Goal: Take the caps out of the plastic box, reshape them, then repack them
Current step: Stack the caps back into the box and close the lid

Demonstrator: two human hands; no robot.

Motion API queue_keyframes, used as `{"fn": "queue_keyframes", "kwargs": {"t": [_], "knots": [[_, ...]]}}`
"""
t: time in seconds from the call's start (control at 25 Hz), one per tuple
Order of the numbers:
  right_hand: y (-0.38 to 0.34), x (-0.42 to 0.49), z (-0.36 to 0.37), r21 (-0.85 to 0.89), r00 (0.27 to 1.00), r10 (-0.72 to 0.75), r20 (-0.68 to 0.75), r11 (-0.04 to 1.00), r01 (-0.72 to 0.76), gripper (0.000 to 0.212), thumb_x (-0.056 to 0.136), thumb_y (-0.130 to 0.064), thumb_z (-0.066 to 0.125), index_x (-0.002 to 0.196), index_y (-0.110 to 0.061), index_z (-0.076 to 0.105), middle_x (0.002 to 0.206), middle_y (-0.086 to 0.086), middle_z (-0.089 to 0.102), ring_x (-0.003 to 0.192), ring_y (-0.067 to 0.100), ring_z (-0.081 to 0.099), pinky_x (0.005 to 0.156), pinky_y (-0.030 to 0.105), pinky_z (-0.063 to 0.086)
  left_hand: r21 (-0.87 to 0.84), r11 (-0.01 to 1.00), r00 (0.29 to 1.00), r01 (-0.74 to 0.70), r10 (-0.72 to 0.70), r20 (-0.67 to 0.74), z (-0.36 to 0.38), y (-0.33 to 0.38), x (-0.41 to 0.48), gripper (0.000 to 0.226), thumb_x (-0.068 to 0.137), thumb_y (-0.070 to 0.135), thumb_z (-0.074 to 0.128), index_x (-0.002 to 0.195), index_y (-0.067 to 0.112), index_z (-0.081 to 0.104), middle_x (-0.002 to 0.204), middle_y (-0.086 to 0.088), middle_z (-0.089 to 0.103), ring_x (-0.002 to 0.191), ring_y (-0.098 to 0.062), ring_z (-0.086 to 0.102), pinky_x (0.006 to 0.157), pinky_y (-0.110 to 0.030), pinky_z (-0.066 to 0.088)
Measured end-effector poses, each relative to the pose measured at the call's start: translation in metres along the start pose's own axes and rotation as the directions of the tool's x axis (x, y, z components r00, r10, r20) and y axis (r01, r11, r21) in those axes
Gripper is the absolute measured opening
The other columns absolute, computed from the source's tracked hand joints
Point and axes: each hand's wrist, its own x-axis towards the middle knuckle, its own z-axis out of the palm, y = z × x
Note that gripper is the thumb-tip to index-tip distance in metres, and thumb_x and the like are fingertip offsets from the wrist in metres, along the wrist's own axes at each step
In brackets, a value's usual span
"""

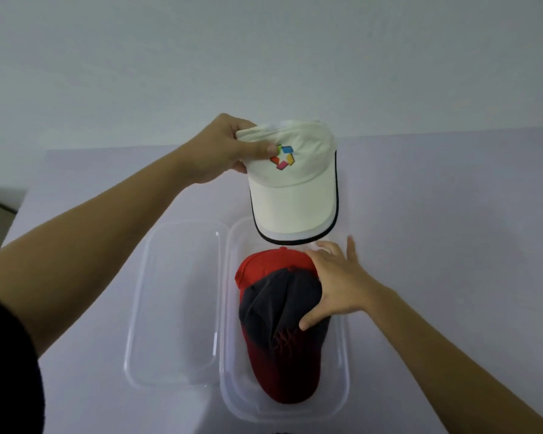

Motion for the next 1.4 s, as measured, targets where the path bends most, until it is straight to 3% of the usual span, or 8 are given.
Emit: {"fn": "queue_keyframes", "kwargs": {"t": [0.16,0.24,0.4,0.56,0.72,0.92,1.16,1.4], "knots": [[-0.014,-0.008,-0.006,0.068,0.999,-0.052,0.007,0.996,0.051,0.117,0.042,-0.075,0.073,0.135,-0.019,0.030,0.134,-0.002,0.045,0.129,0.019,0.035,0.116,0.040,0.011,-0.022,1.000,0.999,-0.006,0.005,-0.046,-0.026,-0.006,-0.028,0.042,0.075,0.035,0.072,0.102,0.004,0.064,0.107,-0.015,0.068,0.097,-0.035,0.064,0.091,-0.066,0.045],[-0.019,-0.017,-0.004,0.167,0.999,-0.055,0.003,0.984,0.053,0.109,0.044,-0.066,0.079,0.132,-0.023,0.032,0.125,-0.006,0.049,0.115,0.015,0.046,0.099,0.029,0.037,-0.036,0.999,0.999,-0.027,0.026,-0.027,-0.030,-0.007,-0.036,0.027,0.084,0.036,0.064,0.102,0.016,0.060,0.103,-0.002,0.066,0.095,-0.023,0.063,0.089,-0.064,0.047],[-0.019,-0.024,-0.003,0.253,0.997,-0.072,0.028,0.965,0.063,0.097,0.048,-0.060,0.082,0.124,-0.029,0.031,0.114,-0.009,0.055,0.095,0.013,0.057,0.079,0.026,0.050,0.045,0.997,0.998,-0.059,0.059,-0.002,-0.031,-0.005,-0.040,0.029,0.088,0.038,0.056,0.109,0.018,0.055,0.104,0.002,0.063,0.095,-0.018,0.061,0.084,-0.051,0.053],[-0.025,-0.034,-0.001,0.226,0.993,-0.119,0.005,0.967,0.114,0.091,0.053,-0.059,0.079,0.125,-0.030,0.030,0.104,-0.010,0.058,0.093,0.012,0.054,0.084,0.025,0.041,0.467,0.854,0.966,-0.231,0.259,0.003,-0.014,-0.008,-0.045,0.010,0.090,0.040,0.052,0.084,0.033,0.049,0.074,0.009,0.057,0.066,-0.002,0.051,0.063,-0.015,0.040],[-0.034,-0.046,0.000,0.136,0.976,-0.209,-0.064,0.967,0.216,0.085,0.061,-0.059,0.075,0.127,-0.026,0.033,0.102,-0.016,0.053,0.086,0.005,0.048,0.085,0.020,0.027,0.707,0.512,0.851,-0.488,0.457,0.257,0.018,-0.033,-0.060,0.026,0.093,0.042,0.038,0.106,0.024,0.050,0.085,-0.004,0.064,0.074,-0.013,0.053,0.067,-0.025,0.045],[-0.034,-0.059,0.012,0.050,0.958,-0.251,-0.135,0.964,0.260,0.083,0.067,-0.064,0.067,0.131,-0.023,0.033,0.119,-0.004,0.057,0.090,0.005,0.041,0.082,0.019,0.019,0.671,0.364,0.755,-0.646,0.434,0.492,0.049,-0.065,-0.081,0.042,0.095,0.045,0.027,0.107,0.018,0.057,0.082,-0.003,0.066,0.076,-0.025,0.054,0.068,-0.017,0.034],[-0.025,-0.056,0.017,0.224,0.977,-0.170,-0.130,0.955,0.196,0.082,0.064,-0.060,0.073,0.129,-0.028,0.034,0.116,-0.012,0.054,0.087,-0.002,0.034,0.085,0.013,0.024,0.565,0.775,0.866,-0.283,-0.046,0.497,0.062,-0.087,-0.063,0.018,0.096,0.036,0.047,0.100,0.020,0.055,0.069,0.008,0.057,0.066,-0.003,0.053,0.062,-0.013,0.036],[-0.011,-0.033,0.007,0.300,0.999,0.005,-0.038,0.954,0.007,0.095,0.057,-0.067,0.072,0.133,-0.030,0.027,0.119,-0.009,0.052,0.109,0.014,0.036,0.107,0.036,0.019,0.485,0.851,0.888,0.202,-0.368,0.275,0.067,-0.111,-0.037,0.022,0.089,0.038,0.036,0.098,0.022,0.047,0.091,-0.001,0.055,0.084,-0.018,0.049,0.074,-0.031,0.038]]}}
